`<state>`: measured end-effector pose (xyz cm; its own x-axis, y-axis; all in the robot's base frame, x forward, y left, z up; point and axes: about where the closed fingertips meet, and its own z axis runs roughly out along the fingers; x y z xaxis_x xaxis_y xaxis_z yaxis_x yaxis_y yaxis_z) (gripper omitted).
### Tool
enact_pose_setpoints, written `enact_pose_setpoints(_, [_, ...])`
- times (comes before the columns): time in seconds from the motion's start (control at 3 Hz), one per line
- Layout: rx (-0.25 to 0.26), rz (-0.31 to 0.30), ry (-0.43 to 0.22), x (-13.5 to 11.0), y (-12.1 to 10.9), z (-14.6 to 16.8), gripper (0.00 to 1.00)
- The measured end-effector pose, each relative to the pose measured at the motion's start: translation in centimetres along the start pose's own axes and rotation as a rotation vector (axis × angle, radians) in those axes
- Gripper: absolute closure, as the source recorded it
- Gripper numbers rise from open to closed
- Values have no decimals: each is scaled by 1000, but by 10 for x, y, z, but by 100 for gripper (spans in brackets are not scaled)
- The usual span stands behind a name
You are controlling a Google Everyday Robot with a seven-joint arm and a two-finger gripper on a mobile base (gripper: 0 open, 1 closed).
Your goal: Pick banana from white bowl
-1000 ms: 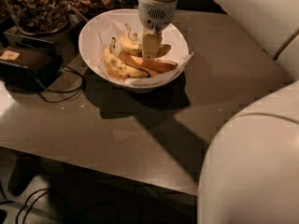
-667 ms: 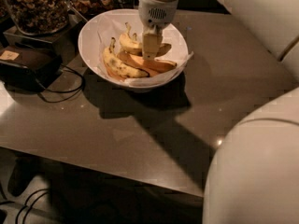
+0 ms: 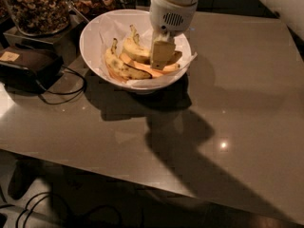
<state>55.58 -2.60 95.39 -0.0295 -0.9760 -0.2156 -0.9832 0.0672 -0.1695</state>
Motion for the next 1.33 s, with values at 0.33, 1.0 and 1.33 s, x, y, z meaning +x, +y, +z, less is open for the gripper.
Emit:
enact_pose_setpoints(0.33, [-4,11,-2,1,22,-10,100])
enact_pose_setpoints(1.0, [-8,81,-14,13,89,-37,100])
enact_pose_setpoints(1.33, [-16,123,-6,20,118,-45,100])
